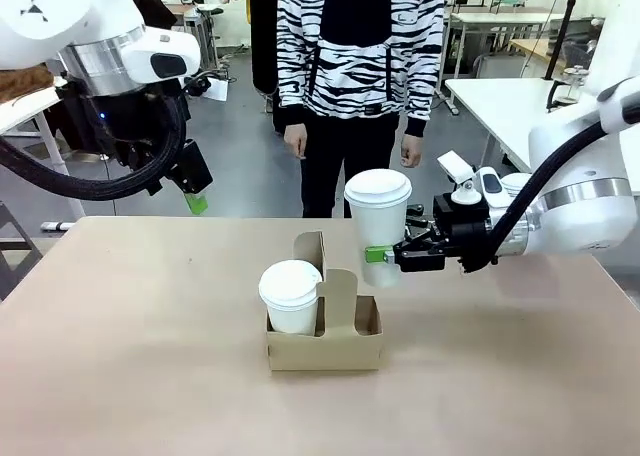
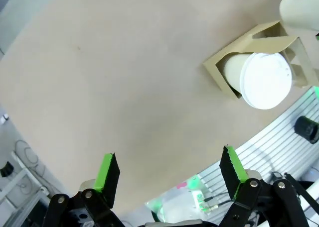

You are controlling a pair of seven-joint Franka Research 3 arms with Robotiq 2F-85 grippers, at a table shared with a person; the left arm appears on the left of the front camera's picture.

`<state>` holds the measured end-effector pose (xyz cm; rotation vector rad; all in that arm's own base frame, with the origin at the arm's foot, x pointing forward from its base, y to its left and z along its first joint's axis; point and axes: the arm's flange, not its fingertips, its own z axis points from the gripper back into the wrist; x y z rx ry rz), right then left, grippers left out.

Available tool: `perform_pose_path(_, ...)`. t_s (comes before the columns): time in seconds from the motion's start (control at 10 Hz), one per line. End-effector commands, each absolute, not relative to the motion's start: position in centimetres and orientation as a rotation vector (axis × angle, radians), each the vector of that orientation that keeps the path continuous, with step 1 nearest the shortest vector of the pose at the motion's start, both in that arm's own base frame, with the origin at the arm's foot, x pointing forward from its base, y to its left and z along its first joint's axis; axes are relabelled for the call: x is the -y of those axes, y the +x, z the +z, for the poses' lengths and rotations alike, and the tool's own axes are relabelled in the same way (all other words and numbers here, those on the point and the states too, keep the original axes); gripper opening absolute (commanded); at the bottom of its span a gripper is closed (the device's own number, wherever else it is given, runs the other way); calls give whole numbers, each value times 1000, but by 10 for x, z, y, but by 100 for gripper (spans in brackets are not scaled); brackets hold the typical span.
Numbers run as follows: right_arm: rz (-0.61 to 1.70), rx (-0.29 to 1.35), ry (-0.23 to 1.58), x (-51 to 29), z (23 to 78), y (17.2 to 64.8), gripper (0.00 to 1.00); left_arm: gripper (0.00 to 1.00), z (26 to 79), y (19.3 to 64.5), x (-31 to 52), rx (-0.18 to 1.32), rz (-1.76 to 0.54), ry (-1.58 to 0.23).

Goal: Pour a drink into a cup and package it in a carrier.
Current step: Insert the held 600 ml Paper Cup into the Cup Carrier.

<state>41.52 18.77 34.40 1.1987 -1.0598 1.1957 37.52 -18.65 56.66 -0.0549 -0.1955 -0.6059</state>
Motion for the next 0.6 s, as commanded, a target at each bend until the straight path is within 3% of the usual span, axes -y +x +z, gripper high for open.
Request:
perform_pose_path(0.0,1215,1046,1257,-190,342,415,80,100,555,378,165,168,-665,-127)
perform_pose_path(0.5,1285,964,1439,-214,320,420,80,100,503,394,112,234,-704,-68)
